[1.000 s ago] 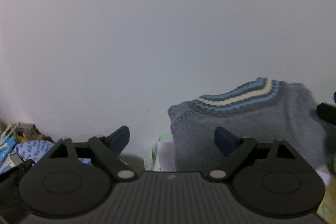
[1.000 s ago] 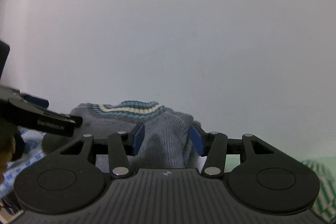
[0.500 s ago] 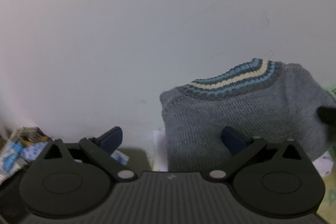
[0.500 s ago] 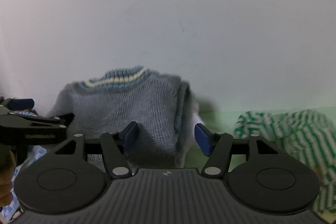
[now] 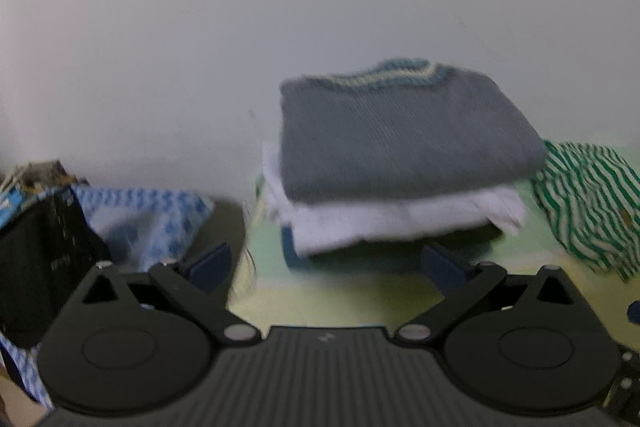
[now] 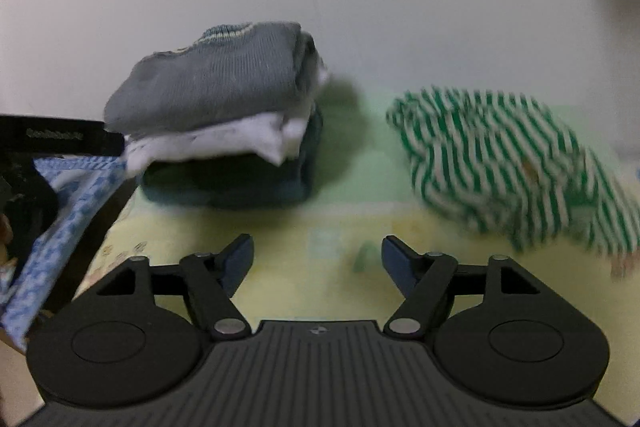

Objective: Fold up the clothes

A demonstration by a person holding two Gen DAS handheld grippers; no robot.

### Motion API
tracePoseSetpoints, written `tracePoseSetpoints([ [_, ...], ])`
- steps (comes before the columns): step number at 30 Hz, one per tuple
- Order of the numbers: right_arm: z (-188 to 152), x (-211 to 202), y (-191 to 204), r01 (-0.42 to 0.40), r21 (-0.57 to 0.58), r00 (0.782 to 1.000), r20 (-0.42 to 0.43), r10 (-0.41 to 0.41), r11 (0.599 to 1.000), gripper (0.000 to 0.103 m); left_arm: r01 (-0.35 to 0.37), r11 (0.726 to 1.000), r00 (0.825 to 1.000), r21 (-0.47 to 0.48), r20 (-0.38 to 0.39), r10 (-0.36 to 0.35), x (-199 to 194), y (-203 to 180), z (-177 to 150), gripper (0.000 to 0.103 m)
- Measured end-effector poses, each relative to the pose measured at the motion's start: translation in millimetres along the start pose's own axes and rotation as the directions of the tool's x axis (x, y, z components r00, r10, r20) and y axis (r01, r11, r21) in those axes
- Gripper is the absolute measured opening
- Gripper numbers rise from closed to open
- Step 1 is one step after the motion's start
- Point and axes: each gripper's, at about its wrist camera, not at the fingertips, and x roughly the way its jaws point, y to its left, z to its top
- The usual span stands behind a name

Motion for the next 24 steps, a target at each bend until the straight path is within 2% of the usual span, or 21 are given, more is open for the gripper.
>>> tracePoseSetpoints([
  [1, -3, -2, -1, -0.007, 0.021, 1.000, -0.011, 0.007, 1.000, 0.082, 0.007, 1.000, 1.000, 0.002, -0.009, -0.007, -7, -3, -5, 0.102],
  [5, -13, -10, -6, -0.031, 0.106, 0.998, -0.052, 0.036, 0.994, 0.082, 0.032, 0.999, 0.998, 0.013, -0.049, -0.031, -27, -20, -20, 0.102],
  [9, -22, -18, -12, -0.055, 0.192, 0.994, -0.084, 0.073, 0.980, 0.082, 0.017, 0.999, 0.998, 0.047, -0.054, -0.015, -44, -42, -32, 0.102],
  [14, -16, -50, -41, -0.152, 0.291, 0.987, 0.001, 0.158, 0.945, 0.082, -0.009, 0.998, 0.999, 0.063, -0.045, 0.012, -65, -65, -41, 0.103],
  [18, -5, -81, -52, -0.189, 0.220, 0.980, 0.100, 0.170, 0.957, 0.082, -0.026, 0.998, 0.998, 0.061, -0.056, 0.029, -74, -83, -46, 0.103],
  [21, -2, -88, -49, -0.141, 0.082, 0.988, 0.068, 0.136, 0.987, 0.082, -0.046, 0.996, 0.997, 0.070, -0.064, 0.051, -76, -100, -49, 0.103],
  [24, -7, -91, -49, -0.109, -0.024, 0.994, 0.019, 0.110, 0.994, 0.082, -0.060, 0.995, 0.996, 0.079, -0.067, 0.066, -80, -117, -53, 0.103],
])
